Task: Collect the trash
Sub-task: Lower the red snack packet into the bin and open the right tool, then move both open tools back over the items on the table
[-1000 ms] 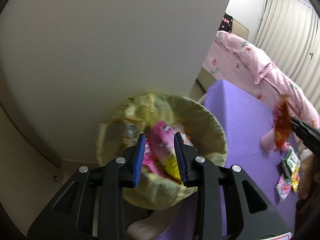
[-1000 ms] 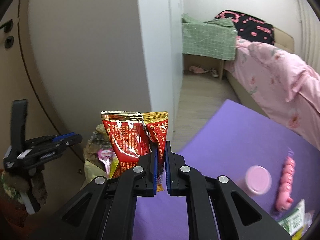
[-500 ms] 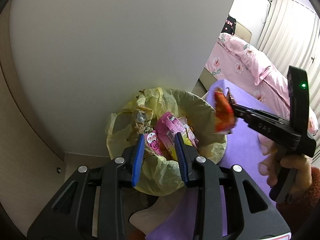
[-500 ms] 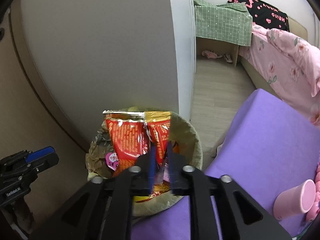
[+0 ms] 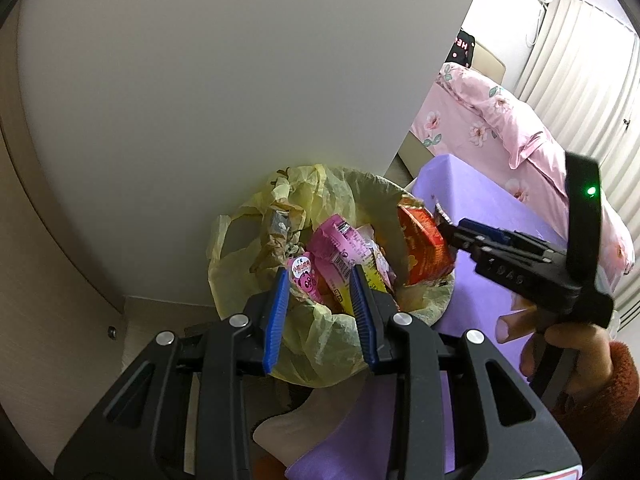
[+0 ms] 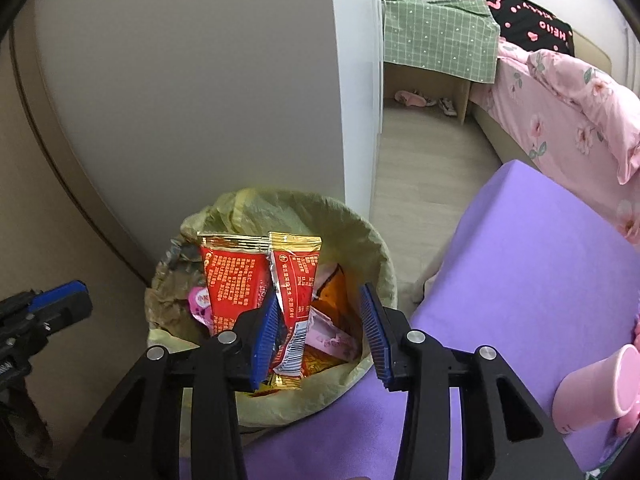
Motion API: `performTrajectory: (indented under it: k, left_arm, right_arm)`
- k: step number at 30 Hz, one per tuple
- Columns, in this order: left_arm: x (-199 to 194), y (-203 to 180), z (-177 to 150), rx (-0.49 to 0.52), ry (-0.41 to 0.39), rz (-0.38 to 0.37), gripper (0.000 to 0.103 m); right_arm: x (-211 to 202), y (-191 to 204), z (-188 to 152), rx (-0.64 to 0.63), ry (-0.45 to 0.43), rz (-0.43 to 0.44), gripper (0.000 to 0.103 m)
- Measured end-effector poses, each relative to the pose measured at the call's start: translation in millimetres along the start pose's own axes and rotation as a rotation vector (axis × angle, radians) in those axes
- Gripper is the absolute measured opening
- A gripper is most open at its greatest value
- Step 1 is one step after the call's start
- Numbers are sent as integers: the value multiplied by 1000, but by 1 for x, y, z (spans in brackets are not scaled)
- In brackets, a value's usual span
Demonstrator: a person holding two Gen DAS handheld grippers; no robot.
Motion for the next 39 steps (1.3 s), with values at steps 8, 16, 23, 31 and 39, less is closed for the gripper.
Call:
performTrajectory:
  k: [8, 16, 23, 31, 39]
  left_arm:
    - [4, 3, -4, -10, 11, -1, 30]
    - [6, -1, -3, -9, 10, -12, 30]
    - [11, -13, -1, 1, 19, -30, 30]
    - [11, -4, -2, -16, 22, -22, 30]
    - [21, -10, -6, -15, 39, -44, 31]
  right_arm:
    - [17, -4, -28, -101, 76, -87, 39]
    - [-18, -29, -48, -92, 99, -89, 39]
    - [-30, -29, -19, -23, 47, -46, 39]
    - [23, -21, -1, -28, 114, -53, 39]
    - [20, -30, -32, -186, 153, -141, 39]
Point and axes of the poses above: each gripper's, at about its wrist camera, not at the fingertips, and x roughly the way its jaws point, y to its left, z to its top, the point moved 8 cm from there along x, roughly the way its jaws point, and after that the axes turned 11 degrees about x, right-handed, at the moved point
